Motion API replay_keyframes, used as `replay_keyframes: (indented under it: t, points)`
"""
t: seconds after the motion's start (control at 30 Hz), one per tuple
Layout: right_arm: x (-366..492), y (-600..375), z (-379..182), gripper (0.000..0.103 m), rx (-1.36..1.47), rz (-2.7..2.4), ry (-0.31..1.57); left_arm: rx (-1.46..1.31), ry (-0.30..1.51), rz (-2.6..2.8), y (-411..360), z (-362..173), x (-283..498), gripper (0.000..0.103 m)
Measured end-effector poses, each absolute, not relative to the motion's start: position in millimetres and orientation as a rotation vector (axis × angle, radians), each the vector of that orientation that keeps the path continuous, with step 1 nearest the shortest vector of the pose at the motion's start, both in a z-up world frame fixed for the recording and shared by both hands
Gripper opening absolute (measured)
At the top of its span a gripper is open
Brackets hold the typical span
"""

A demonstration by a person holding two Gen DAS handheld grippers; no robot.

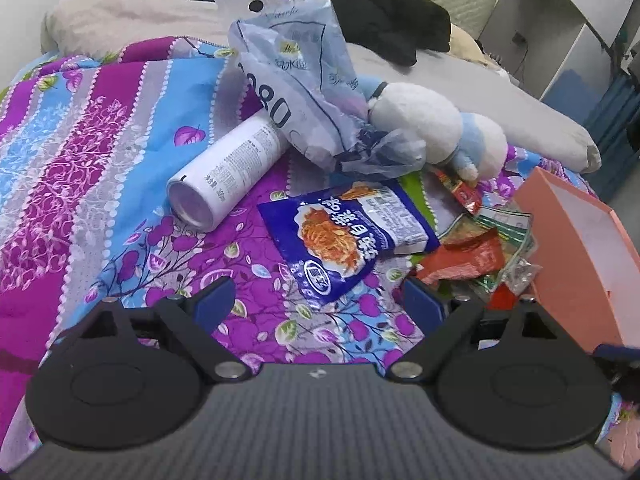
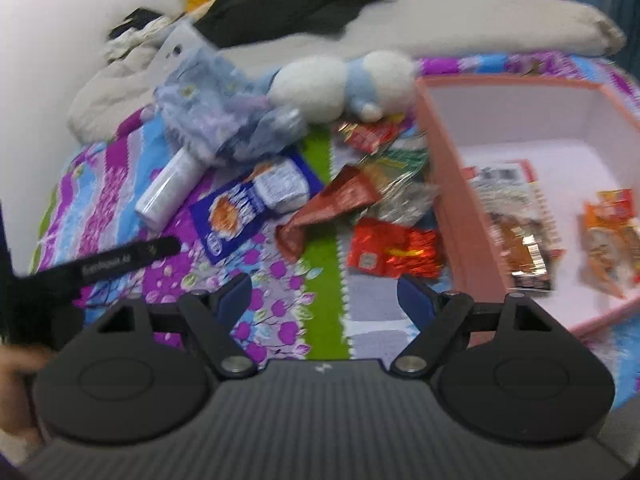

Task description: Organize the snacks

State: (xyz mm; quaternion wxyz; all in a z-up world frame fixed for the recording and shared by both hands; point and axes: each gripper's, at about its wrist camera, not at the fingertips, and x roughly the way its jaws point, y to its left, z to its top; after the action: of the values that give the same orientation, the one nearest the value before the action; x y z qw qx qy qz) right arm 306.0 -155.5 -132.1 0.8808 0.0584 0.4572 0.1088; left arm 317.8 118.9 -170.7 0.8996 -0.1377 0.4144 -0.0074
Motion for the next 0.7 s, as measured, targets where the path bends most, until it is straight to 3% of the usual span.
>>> replay_keyframes:
  t: [0.4,0.7]
  points:
    - [333.2,-105.5,-178.9,0.081,-0.125,0.252,0.854,-0.216,0.87,-0.092,124.8,-197.2,371.7,0.093]
    - [364.7,-105.6,-209.9,0.081,0.078,0.316,0.871,-0.053,0.876,-0.246,111.3,-213.3,417.2,0.093]
